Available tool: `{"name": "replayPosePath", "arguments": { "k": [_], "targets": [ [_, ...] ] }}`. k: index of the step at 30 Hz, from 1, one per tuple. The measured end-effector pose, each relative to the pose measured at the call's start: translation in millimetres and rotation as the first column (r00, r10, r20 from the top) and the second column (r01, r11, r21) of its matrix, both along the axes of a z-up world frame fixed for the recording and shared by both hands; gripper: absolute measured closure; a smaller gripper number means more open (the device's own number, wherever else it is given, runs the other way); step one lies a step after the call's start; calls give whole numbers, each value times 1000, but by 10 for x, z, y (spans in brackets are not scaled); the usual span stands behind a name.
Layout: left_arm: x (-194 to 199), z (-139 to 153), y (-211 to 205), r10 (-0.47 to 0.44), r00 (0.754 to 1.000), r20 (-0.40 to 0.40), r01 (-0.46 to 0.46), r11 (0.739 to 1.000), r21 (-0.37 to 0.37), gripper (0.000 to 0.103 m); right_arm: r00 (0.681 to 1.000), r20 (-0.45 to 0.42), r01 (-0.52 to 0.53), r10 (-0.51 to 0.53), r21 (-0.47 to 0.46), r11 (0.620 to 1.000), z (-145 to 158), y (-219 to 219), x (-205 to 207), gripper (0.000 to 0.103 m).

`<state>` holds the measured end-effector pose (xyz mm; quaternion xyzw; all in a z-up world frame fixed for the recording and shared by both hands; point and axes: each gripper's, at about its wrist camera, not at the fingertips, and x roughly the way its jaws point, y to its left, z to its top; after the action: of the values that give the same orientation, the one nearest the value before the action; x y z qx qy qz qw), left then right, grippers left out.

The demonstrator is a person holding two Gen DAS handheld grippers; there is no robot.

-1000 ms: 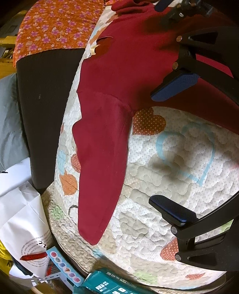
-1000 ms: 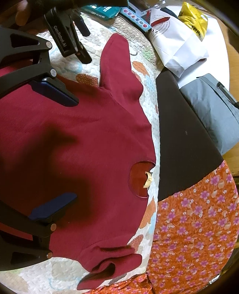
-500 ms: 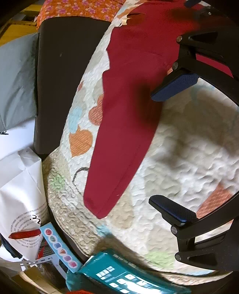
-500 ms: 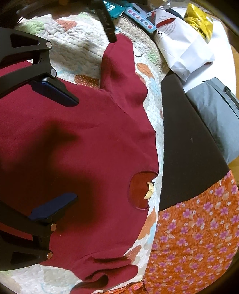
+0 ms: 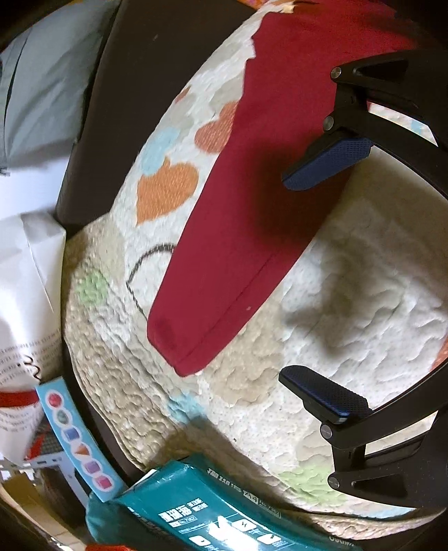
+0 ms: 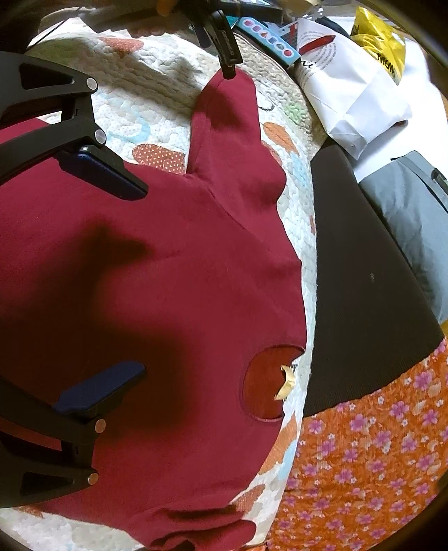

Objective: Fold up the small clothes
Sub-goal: 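Move both tools over the dark red sweater toward its sleeve cuff, then grasp the sleeve cuff with the left tool and fold it across the body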

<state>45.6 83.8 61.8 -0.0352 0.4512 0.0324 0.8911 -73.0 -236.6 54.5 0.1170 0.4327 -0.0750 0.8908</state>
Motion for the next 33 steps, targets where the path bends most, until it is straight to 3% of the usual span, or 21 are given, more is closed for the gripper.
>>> {"name": "replayPosePath", "arguments": {
  "k": [6,11,19,21,22,24,25,27,29,33],
  "targets": [
    [174,-74,136,44,999,-10,-44,999,7,1,1000,-8,-18,18,13,1000,-46,45,69,9],
    [331,-140,289,102,995,-19,-103,994,-31,1,1000,-10,-13,13,26,1000,-72,13,64,9],
    [571,-266,319,134,991,-25,-134,991,-23,12,1000,-13,-10,11,59,998,-96,-29,71,9],
    [622,-316,302,121,992,-35,-122,992,-40,32,1000,-11,-15,16,53,998,-99,-27,76,9],
    [644,-330,283,114,993,-30,-115,993,-39,33,1000,-12,-17,18,52,999,-104,-27,81,9],
    [672,-320,246,98,995,1,-98,995,-32,52,1000,-17,-15,16,53,998,-112,-29,88,9],
    [686,-311,240,95,995,12,-94,995,-31,56,1000,-21,-13,14,58,998,-124,-36,87,9],
    [677,-280,293,110,993,36,-107,991,-74,92,1000,-26,-9,11,67,998,-140,-54,82,9],
    [640,-247,401,119,993,28,-111,975,-192,94,1000,-28,-4,7,74,997,-147,-73,71,9],
    [485,1,386,95,993,64,-70,946,-315,95,1000,-14,11,-10,76,997,-98,-124,29,9]
  ]
}}
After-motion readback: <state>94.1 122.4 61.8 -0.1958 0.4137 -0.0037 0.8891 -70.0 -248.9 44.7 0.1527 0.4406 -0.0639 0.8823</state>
